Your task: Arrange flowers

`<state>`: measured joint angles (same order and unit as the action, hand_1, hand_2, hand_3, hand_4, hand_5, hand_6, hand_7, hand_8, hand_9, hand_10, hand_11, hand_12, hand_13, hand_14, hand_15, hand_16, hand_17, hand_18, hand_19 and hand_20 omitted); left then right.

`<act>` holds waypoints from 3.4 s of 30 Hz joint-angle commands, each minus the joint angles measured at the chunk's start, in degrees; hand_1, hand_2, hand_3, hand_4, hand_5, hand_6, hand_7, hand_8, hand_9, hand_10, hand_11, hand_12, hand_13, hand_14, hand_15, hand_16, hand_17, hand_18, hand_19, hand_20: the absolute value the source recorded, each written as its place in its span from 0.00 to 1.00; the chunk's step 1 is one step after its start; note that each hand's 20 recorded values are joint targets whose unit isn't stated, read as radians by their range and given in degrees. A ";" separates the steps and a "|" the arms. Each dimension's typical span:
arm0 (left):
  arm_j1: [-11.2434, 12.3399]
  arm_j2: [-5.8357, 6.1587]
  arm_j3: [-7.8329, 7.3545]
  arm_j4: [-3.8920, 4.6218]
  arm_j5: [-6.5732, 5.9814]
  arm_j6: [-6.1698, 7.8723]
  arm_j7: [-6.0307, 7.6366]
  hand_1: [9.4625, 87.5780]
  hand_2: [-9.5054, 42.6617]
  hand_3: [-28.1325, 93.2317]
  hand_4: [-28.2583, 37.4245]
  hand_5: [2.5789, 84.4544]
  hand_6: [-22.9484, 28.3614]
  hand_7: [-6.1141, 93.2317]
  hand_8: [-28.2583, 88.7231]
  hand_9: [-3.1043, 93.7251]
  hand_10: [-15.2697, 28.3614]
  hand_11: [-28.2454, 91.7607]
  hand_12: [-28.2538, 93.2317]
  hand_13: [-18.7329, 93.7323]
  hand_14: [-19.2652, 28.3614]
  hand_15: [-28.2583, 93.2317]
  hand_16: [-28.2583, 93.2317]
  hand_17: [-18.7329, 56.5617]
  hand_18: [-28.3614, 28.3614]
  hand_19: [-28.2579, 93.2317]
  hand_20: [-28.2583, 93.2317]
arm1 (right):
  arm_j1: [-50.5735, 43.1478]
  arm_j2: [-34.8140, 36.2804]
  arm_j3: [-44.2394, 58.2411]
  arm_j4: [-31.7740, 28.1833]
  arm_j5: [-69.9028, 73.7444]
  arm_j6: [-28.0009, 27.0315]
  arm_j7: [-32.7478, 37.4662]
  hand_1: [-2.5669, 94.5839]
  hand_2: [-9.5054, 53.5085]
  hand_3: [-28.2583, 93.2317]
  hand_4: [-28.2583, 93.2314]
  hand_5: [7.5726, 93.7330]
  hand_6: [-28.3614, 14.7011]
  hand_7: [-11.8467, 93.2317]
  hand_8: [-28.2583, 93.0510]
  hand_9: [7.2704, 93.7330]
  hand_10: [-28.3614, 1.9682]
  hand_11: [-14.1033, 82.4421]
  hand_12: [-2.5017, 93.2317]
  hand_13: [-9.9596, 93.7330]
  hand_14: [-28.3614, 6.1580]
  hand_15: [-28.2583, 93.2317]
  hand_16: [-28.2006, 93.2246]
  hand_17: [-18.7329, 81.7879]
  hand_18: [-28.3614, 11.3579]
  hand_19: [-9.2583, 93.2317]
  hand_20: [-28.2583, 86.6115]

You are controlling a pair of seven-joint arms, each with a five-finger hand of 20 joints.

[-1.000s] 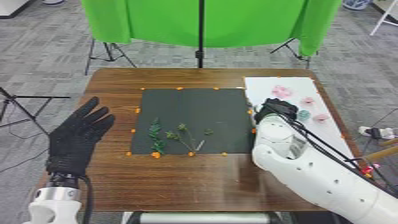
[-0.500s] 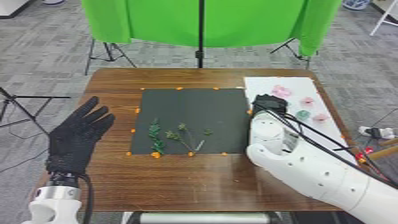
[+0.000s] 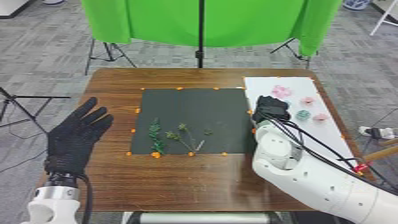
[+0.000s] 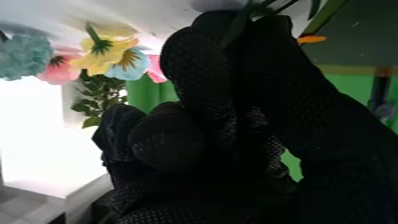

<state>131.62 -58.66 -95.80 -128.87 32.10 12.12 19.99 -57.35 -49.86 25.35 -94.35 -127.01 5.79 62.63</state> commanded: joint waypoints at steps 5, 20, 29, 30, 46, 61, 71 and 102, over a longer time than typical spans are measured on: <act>1.81 0.22 -0.31 -0.52 -0.07 0.54 0.34 0.21 0.29 0.90 0.11 0.47 0.67 0.20 0.16 0.42 0.83 0.45 0.32 0.41 0.99 0.66 0.16 0.14 0.96 0.70 0.29 | -2.32 3.56 3.79 -9.26 0.45 4.62 -0.64 0.59 0.00 0.89 0.00 0.98 0.53 0.33 0.38 0.95 0.56 0.57 0.39 0.83 0.48 0.93 0.41 0.54 0.00 1.00 0.81; 2.37 -0.08 -0.58 -0.58 0.13 0.49 0.11 0.21 0.29 0.90 0.11 0.47 0.67 0.20 0.16 0.42 0.83 0.45 0.32 0.41 0.99 0.66 0.16 0.14 0.95 0.70 0.28 | -9.18 -2.56 4.22 -14.90 -4.76 -0.17 0.53 0.58 0.00 0.91 0.00 0.99 0.52 0.32 0.39 0.96 0.56 0.58 0.39 0.84 0.47 0.94 0.40 0.55 0.00 1.00 0.82; 2.31 -0.39 -0.79 -0.51 0.38 0.26 -0.23 0.21 0.29 0.90 0.11 0.47 0.67 0.20 0.16 0.42 0.83 0.45 0.32 0.41 0.99 0.66 0.16 0.14 0.95 0.70 0.28 | -12.32 -6.46 4.92 -14.96 -3.08 -4.39 1.58 0.58 0.00 0.89 0.00 0.99 0.55 0.33 0.38 0.95 0.55 0.60 0.36 0.84 0.47 0.94 0.40 0.57 0.00 1.00 0.83; 2.23 -0.52 -0.90 -0.50 0.52 0.25 -0.53 0.21 0.29 0.90 0.11 0.47 0.67 0.20 0.16 0.42 0.83 0.45 0.32 0.41 0.99 0.66 0.16 0.14 0.96 0.70 0.28 | -12.50 -6.51 4.95 -15.06 -3.12 -4.53 1.62 0.58 0.00 0.89 0.00 0.99 0.55 0.33 0.37 0.95 0.55 0.61 0.36 0.84 0.47 0.94 0.40 0.57 0.00 1.00 0.83; 3.01 -0.21 -0.76 -0.62 0.19 0.59 0.18 0.21 0.30 0.90 0.11 0.47 0.67 0.20 0.16 0.42 0.83 0.45 0.32 0.41 0.99 0.66 0.16 0.14 0.95 0.70 0.28 | -17.38 -6.71 11.91 -18.96 -2.67 -13.21 4.86 0.51 0.00 0.81 0.00 0.82 0.50 0.46 0.33 0.77 0.35 0.80 0.28 0.74 0.31 0.98 0.37 0.57 0.00 1.00 0.82; 2.51 -0.36 -0.52 -0.20 0.13 0.55 0.30 0.21 0.30 0.90 0.11 0.47 0.67 0.20 0.16 0.42 0.83 0.45 0.32 0.41 0.99 0.66 0.16 0.14 0.95 0.70 0.28 | -19.10 -0.29 17.80 -23.88 -4.75 -5.09 2.94 0.42 0.00 0.83 0.00 0.80 0.50 0.44 0.13 0.72 0.27 0.80 0.26 0.72 0.27 0.98 0.36 0.54 0.00 1.00 0.80; 2.20 0.16 0.52 1.01 -1.60 1.20 0.87 0.21 0.29 0.90 0.11 0.47 0.67 0.20 0.16 0.42 0.83 0.45 0.32 0.41 0.99 0.66 0.16 0.14 0.95 0.70 0.28 | -14.71 7.58 18.22 -16.67 -0.73 1.45 2.48 0.43 0.00 0.89 0.00 0.63 0.46 0.24 0.14 0.63 0.24 0.65 0.20 0.67 0.27 0.94 0.34 0.47 0.00 1.00 0.72; 1.92 -0.35 -0.19 0.12 -0.50 0.87 -0.44 0.21 0.29 0.90 0.11 0.47 0.67 0.20 0.16 0.42 0.83 0.45 0.32 0.41 0.99 0.66 0.16 0.14 0.96 0.70 0.28 | -3.26 9.36 -2.11 -6.66 -10.76 13.05 0.67 0.58 0.00 0.80 0.00 0.95 0.69 0.26 0.25 0.90 0.67 0.54 0.34 0.78 0.54 0.90 0.38 0.50 0.03 1.00 0.70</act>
<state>132.38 -58.33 -95.11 -128.27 31.19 12.75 20.41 -59.18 -41.04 22.52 -95.83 -133.96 14.33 64.81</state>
